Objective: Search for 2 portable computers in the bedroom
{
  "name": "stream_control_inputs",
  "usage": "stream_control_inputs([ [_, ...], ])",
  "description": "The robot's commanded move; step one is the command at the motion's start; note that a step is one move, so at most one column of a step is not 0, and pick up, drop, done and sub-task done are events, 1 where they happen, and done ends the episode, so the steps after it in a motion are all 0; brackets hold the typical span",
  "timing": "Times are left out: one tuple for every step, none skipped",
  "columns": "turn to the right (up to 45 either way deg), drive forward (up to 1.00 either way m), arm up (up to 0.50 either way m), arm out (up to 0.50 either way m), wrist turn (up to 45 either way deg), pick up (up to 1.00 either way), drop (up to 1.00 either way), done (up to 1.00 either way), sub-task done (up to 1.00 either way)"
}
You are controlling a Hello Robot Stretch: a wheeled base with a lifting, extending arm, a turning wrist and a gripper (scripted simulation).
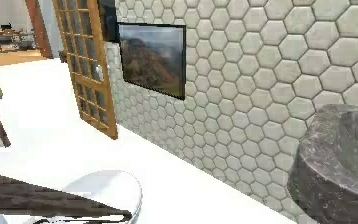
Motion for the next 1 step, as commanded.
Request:
stream_control_inputs([
  [-42.0, 0.0, 0.0, 0.0, 0.0, 0.0, 0.0, 0.0, 0.0],
])
